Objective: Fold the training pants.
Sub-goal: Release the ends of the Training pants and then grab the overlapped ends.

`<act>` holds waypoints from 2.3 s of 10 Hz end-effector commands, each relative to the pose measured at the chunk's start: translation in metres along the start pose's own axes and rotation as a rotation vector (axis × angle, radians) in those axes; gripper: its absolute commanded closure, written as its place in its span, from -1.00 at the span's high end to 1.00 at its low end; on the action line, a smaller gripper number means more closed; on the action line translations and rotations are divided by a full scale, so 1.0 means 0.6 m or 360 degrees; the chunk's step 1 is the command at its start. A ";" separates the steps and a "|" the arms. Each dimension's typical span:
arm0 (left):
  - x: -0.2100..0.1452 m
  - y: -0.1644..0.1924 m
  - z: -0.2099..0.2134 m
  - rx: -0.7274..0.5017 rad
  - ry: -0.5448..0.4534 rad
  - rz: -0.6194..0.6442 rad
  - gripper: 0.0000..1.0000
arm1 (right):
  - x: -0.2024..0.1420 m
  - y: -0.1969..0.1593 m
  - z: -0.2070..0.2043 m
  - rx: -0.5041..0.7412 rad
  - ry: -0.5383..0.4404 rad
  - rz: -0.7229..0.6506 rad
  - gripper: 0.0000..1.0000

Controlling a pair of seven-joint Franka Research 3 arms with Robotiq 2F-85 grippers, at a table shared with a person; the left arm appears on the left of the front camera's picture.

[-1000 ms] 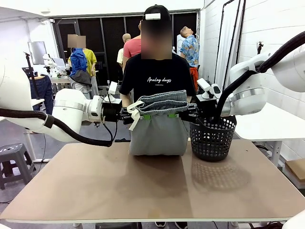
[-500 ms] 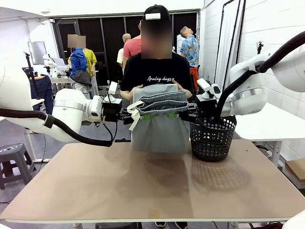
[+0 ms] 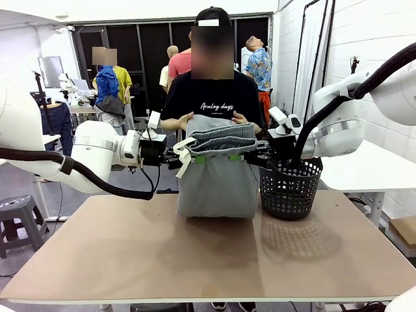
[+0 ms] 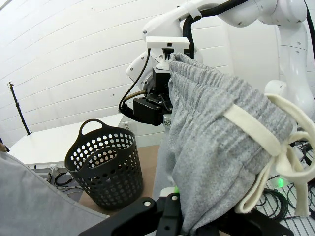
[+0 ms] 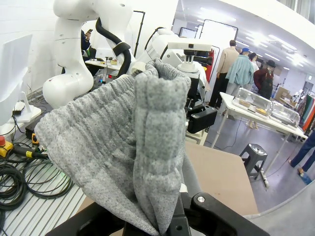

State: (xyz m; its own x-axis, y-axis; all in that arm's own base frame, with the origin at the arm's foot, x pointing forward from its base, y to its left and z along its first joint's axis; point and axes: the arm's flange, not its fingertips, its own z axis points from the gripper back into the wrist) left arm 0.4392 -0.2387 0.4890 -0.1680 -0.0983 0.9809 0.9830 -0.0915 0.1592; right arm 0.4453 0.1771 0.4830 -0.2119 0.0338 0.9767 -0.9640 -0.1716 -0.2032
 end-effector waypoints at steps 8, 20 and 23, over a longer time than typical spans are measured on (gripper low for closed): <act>0.006 0.000 -0.001 0.0000 -0.0004 -0.0013 -1.00 | 0.001 0.004 -0.001 0.0010 -0.0014 0.0015 -1.00; 0.006 0.000 -0.001 0.0000 -0.0004 -0.0013 -1.00 | 0.001 0.004 -0.001 0.0010 -0.0014 0.0015 -1.00; 0.006 0.000 -0.001 0.0000 -0.0004 -0.0013 -1.00 | 0.001 0.004 -0.001 0.0010 -0.0014 0.0015 -1.00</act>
State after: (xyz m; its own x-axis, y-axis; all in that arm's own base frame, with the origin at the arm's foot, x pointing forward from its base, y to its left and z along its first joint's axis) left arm 0.4392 -0.2388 0.4890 -0.1680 -0.0983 0.9809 0.9830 -0.0916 0.1592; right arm 0.4453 0.1772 0.4830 -0.2120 0.0338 0.9767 -0.9640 -0.1716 -0.2033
